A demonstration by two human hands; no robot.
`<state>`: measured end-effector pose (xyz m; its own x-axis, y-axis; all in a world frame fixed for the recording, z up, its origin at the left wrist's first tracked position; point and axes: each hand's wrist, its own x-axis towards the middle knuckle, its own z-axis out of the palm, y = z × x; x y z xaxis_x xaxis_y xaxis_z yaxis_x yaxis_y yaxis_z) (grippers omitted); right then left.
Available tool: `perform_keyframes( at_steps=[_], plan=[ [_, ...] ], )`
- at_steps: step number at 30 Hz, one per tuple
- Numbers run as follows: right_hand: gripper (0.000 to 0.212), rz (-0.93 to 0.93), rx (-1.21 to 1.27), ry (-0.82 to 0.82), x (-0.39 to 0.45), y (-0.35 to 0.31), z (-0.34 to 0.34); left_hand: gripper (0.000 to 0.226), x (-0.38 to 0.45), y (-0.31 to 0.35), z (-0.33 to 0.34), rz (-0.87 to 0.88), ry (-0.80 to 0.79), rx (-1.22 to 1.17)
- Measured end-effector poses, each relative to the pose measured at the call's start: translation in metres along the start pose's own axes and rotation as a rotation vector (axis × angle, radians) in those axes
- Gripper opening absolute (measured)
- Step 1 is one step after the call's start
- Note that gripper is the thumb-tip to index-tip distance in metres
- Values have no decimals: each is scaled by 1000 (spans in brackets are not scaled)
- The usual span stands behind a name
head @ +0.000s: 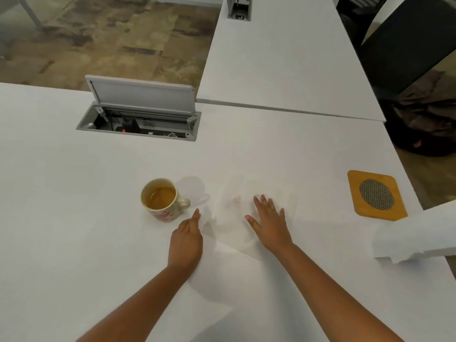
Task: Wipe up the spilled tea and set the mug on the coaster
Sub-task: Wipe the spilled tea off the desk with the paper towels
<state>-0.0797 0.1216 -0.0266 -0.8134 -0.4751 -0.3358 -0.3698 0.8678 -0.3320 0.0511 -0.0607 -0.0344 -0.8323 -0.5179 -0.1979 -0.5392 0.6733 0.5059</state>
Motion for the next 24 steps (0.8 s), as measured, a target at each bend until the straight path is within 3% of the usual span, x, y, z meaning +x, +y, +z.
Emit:
perform_keyframes(
  at_steps=[2, 8, 12, 18, 24],
  plan=[
    [68, -6, -31, -34, -2, 6, 6, 46, -1, 7, -2, 35, 44, -56],
    [80, -14, -141, -41, -5, 4, 22, 48, 10, 35, 2, 430, 55, 112],
    [93, -37, -138, -37, -7, -3, 28, 49, 33, 44, 6, 414, -58, 229],
    [81, -25, -87, 52, 1, 7, 16, 57, 60, 45, 14, 445, -177, 414],
    [75, 45, -40, 15, 22, 18, 4, 65, 81, 49, 20, 486, -268, 491]
  ],
)
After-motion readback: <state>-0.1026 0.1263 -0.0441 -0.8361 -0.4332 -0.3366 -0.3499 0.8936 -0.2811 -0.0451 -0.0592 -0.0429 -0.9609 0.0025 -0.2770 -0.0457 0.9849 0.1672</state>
